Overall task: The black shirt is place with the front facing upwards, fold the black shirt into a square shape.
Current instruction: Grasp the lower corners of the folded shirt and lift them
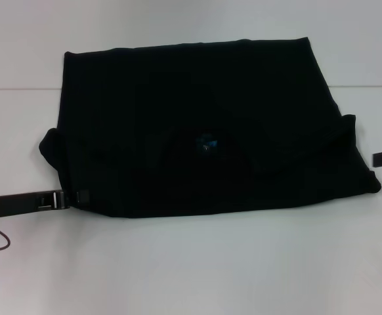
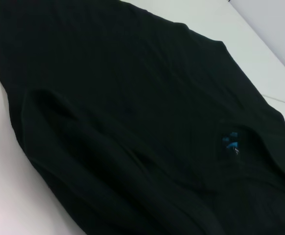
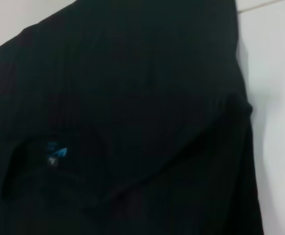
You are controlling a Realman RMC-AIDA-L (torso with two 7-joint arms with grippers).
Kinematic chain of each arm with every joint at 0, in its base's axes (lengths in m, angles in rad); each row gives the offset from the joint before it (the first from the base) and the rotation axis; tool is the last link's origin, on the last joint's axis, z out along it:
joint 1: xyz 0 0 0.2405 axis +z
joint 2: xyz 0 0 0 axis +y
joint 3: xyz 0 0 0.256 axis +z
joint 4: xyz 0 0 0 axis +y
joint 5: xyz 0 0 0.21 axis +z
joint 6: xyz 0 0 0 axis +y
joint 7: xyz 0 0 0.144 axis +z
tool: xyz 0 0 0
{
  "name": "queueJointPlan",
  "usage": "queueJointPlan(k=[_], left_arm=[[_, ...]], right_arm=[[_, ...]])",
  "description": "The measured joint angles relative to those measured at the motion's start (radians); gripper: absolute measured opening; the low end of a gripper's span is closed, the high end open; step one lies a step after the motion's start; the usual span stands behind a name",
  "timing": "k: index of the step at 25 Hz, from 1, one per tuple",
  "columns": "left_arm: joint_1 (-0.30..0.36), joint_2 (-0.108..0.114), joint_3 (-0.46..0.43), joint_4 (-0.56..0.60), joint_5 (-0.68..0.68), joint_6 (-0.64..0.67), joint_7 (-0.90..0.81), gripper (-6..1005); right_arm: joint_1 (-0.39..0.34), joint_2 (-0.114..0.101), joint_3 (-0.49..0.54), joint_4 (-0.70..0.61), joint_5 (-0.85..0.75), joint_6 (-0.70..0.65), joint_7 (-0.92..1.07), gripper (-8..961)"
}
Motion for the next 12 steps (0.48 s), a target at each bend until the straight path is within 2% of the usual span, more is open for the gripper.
queueJointPlan(k=[12], left_arm=[[0.003,-0.002,0.0,0.0,0.0,0.005,0.004,40]], right_arm=[[0.041,0.054,-0.058,0.112,0.001,0.215,-0.027,866]])
